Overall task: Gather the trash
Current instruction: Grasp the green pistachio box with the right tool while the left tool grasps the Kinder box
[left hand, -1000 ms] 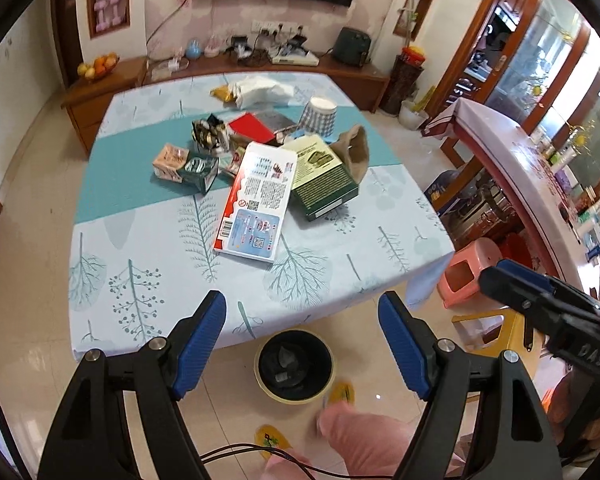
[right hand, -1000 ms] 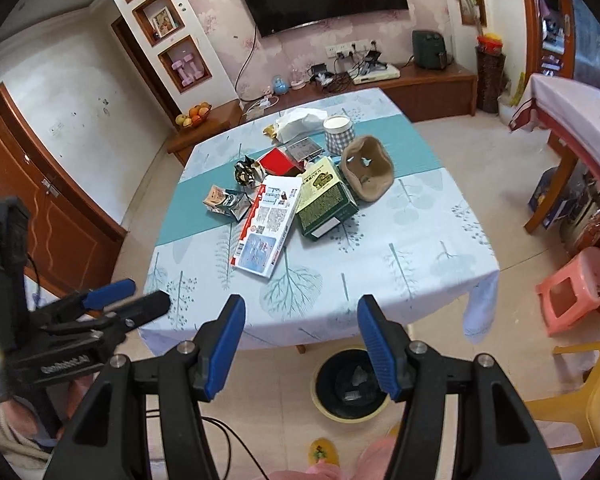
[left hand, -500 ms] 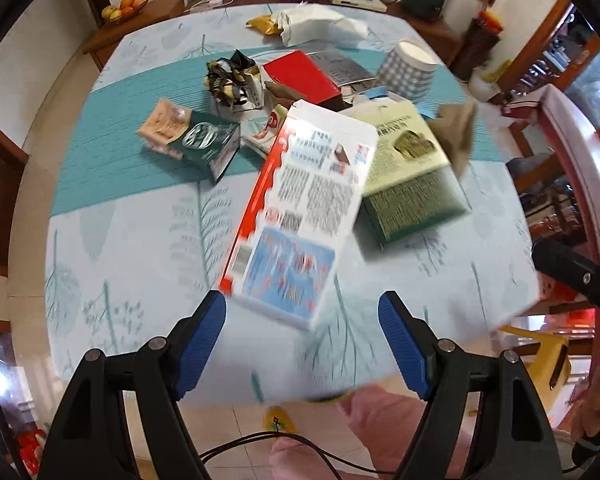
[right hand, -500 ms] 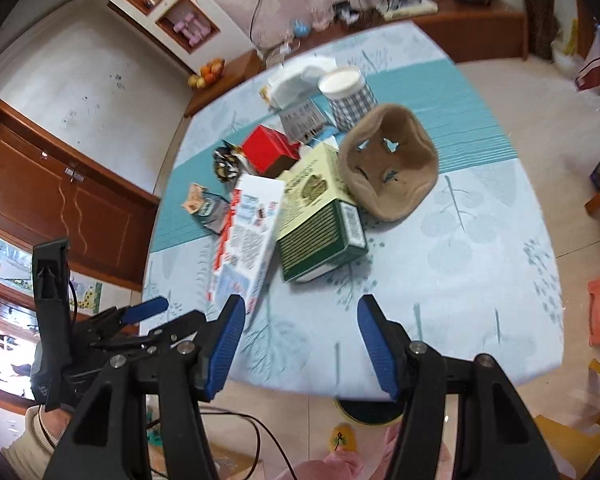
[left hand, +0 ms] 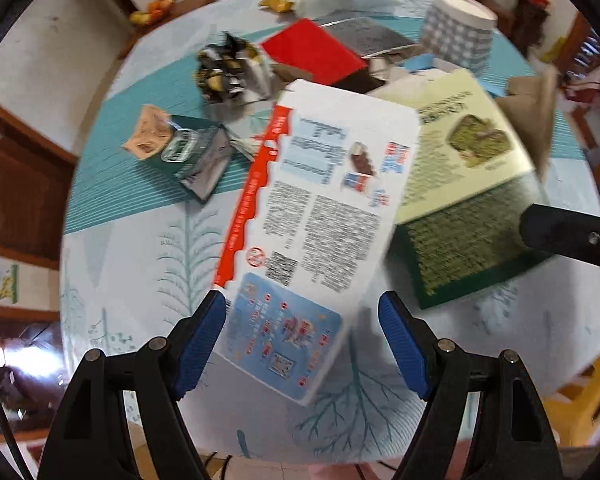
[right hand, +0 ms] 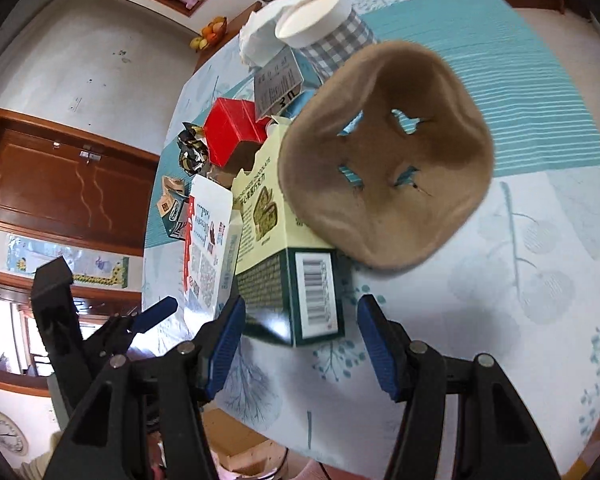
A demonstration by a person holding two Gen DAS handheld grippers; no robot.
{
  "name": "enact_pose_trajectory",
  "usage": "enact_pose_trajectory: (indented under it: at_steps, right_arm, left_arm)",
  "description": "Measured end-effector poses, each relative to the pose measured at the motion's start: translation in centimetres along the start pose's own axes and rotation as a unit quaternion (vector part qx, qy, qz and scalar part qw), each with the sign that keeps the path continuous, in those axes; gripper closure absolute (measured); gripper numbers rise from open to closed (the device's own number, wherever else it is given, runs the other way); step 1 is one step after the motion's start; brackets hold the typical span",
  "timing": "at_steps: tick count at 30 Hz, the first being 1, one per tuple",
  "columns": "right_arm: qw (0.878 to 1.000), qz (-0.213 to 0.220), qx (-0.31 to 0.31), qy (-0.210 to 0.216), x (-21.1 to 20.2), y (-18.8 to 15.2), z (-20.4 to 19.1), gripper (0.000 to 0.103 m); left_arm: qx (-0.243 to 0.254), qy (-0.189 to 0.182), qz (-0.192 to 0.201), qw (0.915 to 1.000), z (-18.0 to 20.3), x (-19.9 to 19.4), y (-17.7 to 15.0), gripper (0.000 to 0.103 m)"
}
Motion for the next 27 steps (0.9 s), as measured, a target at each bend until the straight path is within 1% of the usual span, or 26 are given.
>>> enact_pose_trajectory:
  at_steps: [4, 7, 10, 11, 12, 13, 14, 16, 19, 20, 21, 24, 25, 26, 27]
  right_arm:
    - [1.000, -0.005, 0.003, 0.021, 0.8, 0.6, 0.4, 0.044]
    - [1.000, -0.011, 0.001, 0.028, 1.2, 0.8, 0.6, 0.044]
    - [0.999, -0.016, -0.005, 0.035, 1.6, 0.7, 0.5, 0.044]
    - [0.999, -0.017, -0.009, 0.038, 1.7, 0.7, 0.4, 0.047]
    - [0.999, -0.018, -0.012, 0.043, 1.7, 0.7, 0.2, 0.055]
    - [0.999, -0.021, -0.014, 0.046, 1.8, 0.6, 0.1, 0.059]
    - [0.998, -0.023, -0.014, 0.050, 1.9, 0.6, 0.0, 0.062]
    - [0.998, -0.023, -0.017, 0.053, 1.8, 0.5, -0.2, 0.064]
    - [0.998, -0.020, -0.027, 0.056, 1.5, 0.3, -0.6, 0.068]
    - [0.997, -0.018, -0.030, 0.062, 1.3, 0.2, -0.8, 0.072]
    - [0.998, -0.015, -0.033, 0.060, 1.0, 0.1, -1.0, 0.073]
    - [0.998, -0.010, -0.040, 0.050, 0.5, -0.1, -1.4, 0.073]
    - [0.998, -0.009, -0.039, 0.049, 0.4, -0.2, -1.4, 0.073]
    - [0.998, -0.008, -0.039, 0.047, 0.2, -0.4, -1.5, 0.073]
    - [0.998, -0.007, -0.041, 0.044, 0.0, -0.7, -1.6, 0.074]
  left_arm:
    - [-0.012, 0.051, 0.032, 0.9981, 0.0, -0.1, -0.2, 0.026]
    - [-0.006, 0.082, 0.040, 0.9958, 0.7, 0.5, -0.4, 0.026]
    - [-0.010, 0.097, 0.037, 0.9946, 1.3, 1.1, -0.6, 0.027]
    - [-0.013, 0.100, 0.036, 0.9943, 1.3, 1.2, -0.4, 0.031]
    - [-0.017, 0.103, 0.033, 0.9939, 1.4, 1.5, -0.4, 0.043]
    - [-0.023, 0.098, 0.032, 0.9944, 1.4, 1.5, -0.3, 0.055]
    - [-0.034, 0.099, 0.032, 0.9940, 1.2, 1.4, -0.2, 0.058]
    - [-0.041, 0.104, 0.040, 0.9930, 1.1, 1.0, 0.0, 0.068]
    - [-0.055, 0.095, 0.060, 0.9921, 0.6, -0.3, 0.4, 0.077]
    - [-0.062, 0.090, 0.069, 0.9917, 0.3, -1.0, 0.6, 0.078]
    - [-0.069, 0.084, 0.071, 0.9916, 0.0, -1.4, 0.6, 0.080]
    - [-0.095, 0.055, 0.067, 0.9917, -1.3, -2.6, 0.8, 0.083]
    - [-0.102, 0.048, 0.065, 0.9915, -1.7, -3.0, 0.8, 0.088]
    - [-0.109, 0.038, 0.062, 0.9914, -2.3, -3.1, 0.9, 0.088]
    - [-0.118, 0.025, 0.059, 0.9909, -2.8, -3.7, 0.7, 0.092]
Point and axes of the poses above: each gripper's, at about its wrist camera, not at the fingertips, and x roughly the way its jaws point, z to its right, y to its top, the point moved 4 cm from there along x, roughly the way its jaws point, and after that the axes turned 11 degrees about -x, right-handed, at the moved point
